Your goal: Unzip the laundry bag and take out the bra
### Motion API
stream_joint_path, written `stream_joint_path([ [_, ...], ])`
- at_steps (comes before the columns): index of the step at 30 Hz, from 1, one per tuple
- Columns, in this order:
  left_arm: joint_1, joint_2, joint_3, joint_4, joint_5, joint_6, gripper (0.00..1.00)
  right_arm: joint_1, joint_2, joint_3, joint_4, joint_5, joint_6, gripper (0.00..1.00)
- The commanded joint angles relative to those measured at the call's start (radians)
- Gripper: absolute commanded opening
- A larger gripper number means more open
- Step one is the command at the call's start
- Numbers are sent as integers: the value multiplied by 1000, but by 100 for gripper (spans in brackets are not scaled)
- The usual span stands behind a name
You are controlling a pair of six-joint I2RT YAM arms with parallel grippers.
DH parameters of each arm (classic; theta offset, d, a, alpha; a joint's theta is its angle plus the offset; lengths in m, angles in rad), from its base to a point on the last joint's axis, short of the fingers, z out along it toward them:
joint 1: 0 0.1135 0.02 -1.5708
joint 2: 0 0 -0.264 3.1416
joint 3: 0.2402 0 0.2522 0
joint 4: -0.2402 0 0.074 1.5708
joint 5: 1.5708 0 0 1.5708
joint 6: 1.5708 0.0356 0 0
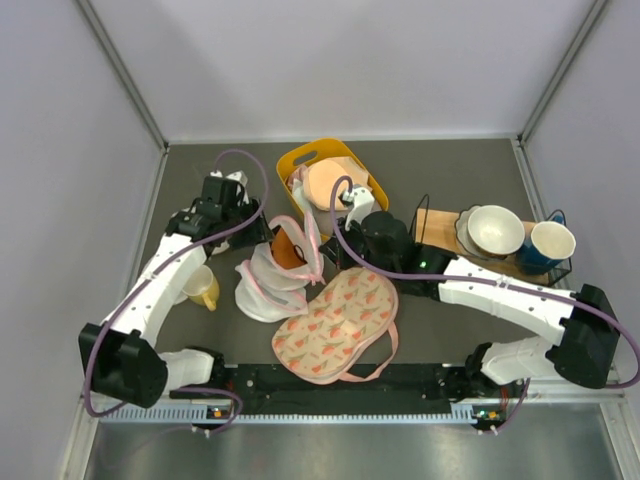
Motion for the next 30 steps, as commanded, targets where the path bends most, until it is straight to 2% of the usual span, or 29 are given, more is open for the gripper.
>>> stream_joint_path([
  [1, -6, 52, 34, 26, 54, 37, 47, -5, -31, -1, 19, 13, -19, 0],
  [2, -8, 66, 40, 23, 58, 37, 40, -3, -34, -4, 16, 12, -20, 0],
  [3, -8, 78, 56, 19, 46, 37, 10, -3, -36, -6, 14, 13, -22, 0],
  [4, -8, 92, 66, 0, 38, 37, 0, -3, -39, -7, 8, 15, -23, 0],
  [9, -5, 26, 183, -39, -3, 41, 0, -2, -119, -39, 19, 20, -34, 0],
  [16, -3, -86, 356, -13, 14, 17, 0, 18, -309, -237, 338, -34, -62, 0],
  [17, -3, -88, 381, -4, 23, 24, 0, 24, -320, -246, 355, -37, -60, 8],
  [18, -3, -95, 386, 7, 34, 32, 0, 35, -332, -253, 349, -36, -57, 23],
  [19, -3, -95, 389, 15, 40, 38, 0, 39, -335, -263, 344, -34, -57, 45],
  [20, -3, -97, 384, 19, 48, 58, 0, 46, -340, -272, 329, -27, -57, 53],
  [22, -2, -91, 373, 35, 46, 80, 0, 46, -352, -289, 314, 13, -56, 64],
  [27, 5, -77, 323, 52, 72, 104, 0, 46, -410, -277, 280, 151, -123, 63],
  [30, 9, -88, 292, 84, 118, 124, 0, 46, -346, -185, 225, 173, -163, 61],
])
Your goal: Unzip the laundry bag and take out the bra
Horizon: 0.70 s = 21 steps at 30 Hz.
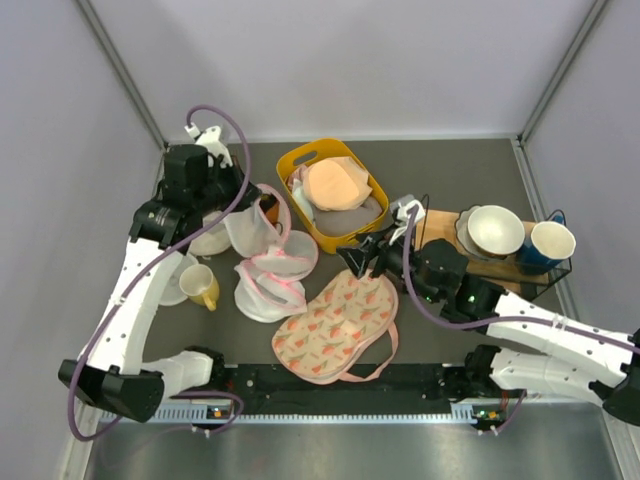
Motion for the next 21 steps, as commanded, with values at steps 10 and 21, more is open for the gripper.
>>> stream_joint_path([
  [10, 31, -18, -215, 128, 88, 35, 0, -59, 521, 490, -316, -173, 133, 61],
  [21, 38, 22, -432, 231, 212, 7, 0, -67, 724, 557, -245, -208, 220, 59],
])
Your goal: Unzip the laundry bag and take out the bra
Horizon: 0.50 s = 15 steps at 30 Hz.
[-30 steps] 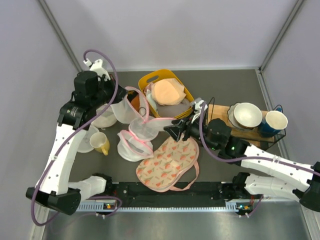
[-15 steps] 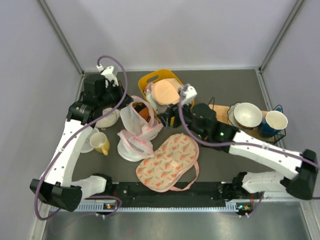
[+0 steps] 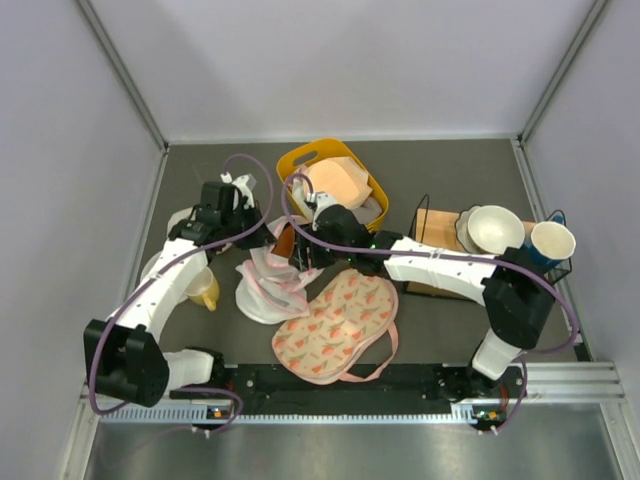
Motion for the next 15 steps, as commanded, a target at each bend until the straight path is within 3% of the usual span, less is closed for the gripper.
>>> stream_joint_path([
  [1, 5, -80, -17, 53, 51, -10, 0, -10, -3, 95, 39, -9, 43, 58],
  [7, 5, -143, -34, 22, 20, -33, 0, -10, 3, 104, 81, -9, 53, 54],
  [15, 5, -152, -55, 22, 20, -50, 0, -12, 128, 159, 107, 73, 66, 54],
])
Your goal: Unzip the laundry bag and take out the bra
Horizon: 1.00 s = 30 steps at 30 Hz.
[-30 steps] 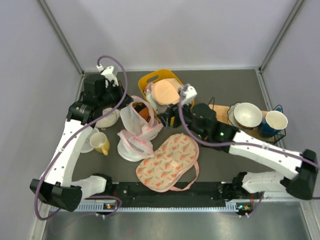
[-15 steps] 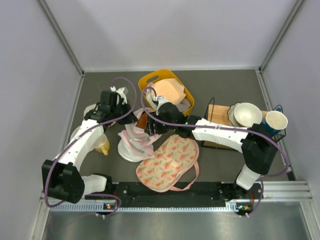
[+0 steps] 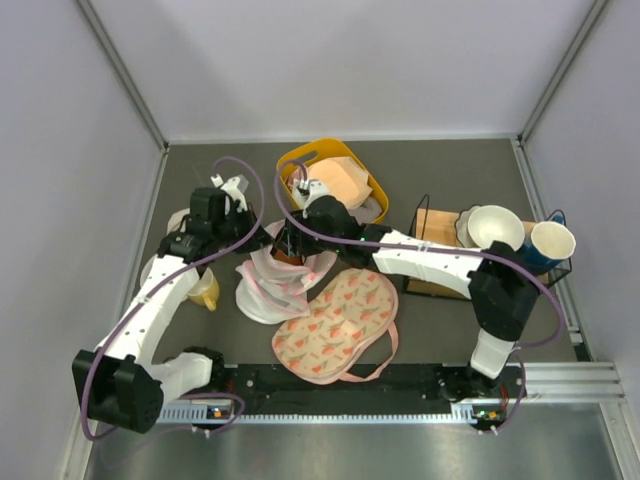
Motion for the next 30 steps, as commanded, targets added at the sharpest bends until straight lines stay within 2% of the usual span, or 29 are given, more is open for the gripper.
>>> stream_joint_path([
  [1, 3, -8, -16, 18, 5, -19, 0, -11, 66, 53, 89, 54, 26, 54],
  [5, 3, -7, -14, 18, 10, -17, 0, -10, 127, 79, 123, 80, 65, 61],
  [8, 3, -10, -10, 20, 16, -19, 0, -10, 169, 93, 149, 85, 103, 71],
  [9, 1, -12, -8, 18, 16, -19, 0, -11, 175, 74, 210, 82, 111, 75],
  [11, 3, -13, -10, 18, 19, -22, 0, -13, 203, 55, 272, 91, 134, 75],
  [14, 3, -15, -14, 20, 24, -26, 0, -11, 224, 44, 308, 119, 144, 41],
  [15, 3, -16, -17, 18, 22, -28, 0, -14, 213, 14, 324, 128, 144, 14],
  [16, 3, -19, -19, 15, 18, -28, 0, -16, 201, -6, 353, 128, 146, 1],
  [22, 10, -25, -16, -9, -53, -26, 0, -23, 34, -109, 393, 73, 54, 0],
  [30, 56, 28, 39, -63, -94, -17, 0, -22, -168, -131, 315, -65, -38, 0],
])
